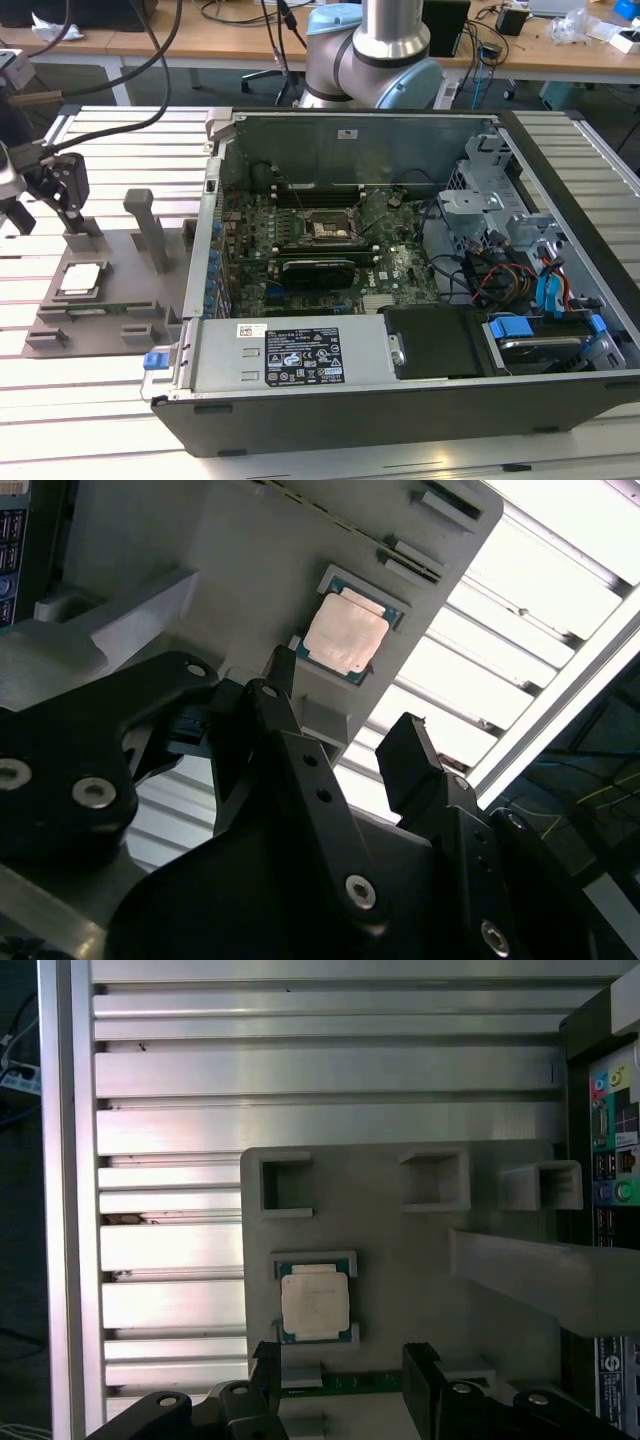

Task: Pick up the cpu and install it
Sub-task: 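Pick up the cpu and move it towards the insertion slot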

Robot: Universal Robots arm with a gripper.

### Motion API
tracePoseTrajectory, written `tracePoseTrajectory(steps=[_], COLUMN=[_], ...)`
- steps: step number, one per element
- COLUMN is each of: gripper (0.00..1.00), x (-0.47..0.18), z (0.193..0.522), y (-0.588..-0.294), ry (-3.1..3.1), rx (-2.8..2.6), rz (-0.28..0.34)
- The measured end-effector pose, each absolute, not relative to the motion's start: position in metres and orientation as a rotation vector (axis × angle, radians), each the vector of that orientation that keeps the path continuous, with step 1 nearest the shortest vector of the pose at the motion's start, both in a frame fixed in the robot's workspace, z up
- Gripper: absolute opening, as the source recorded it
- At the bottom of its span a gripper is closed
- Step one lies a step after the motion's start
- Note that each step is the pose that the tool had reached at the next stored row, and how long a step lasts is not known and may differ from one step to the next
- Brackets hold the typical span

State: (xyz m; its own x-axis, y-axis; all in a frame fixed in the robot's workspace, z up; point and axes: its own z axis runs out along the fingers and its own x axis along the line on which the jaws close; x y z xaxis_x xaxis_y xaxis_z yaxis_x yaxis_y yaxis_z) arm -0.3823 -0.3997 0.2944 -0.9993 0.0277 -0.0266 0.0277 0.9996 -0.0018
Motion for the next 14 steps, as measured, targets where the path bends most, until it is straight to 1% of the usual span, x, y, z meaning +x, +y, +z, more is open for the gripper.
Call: tracePoseTrajectory(steps=[14], gripper=[0.60], x=[-0.3826], z=[0.2901], y=[-0.3997], ry=[3.115], rx=[0.035], rz=[-0.003])
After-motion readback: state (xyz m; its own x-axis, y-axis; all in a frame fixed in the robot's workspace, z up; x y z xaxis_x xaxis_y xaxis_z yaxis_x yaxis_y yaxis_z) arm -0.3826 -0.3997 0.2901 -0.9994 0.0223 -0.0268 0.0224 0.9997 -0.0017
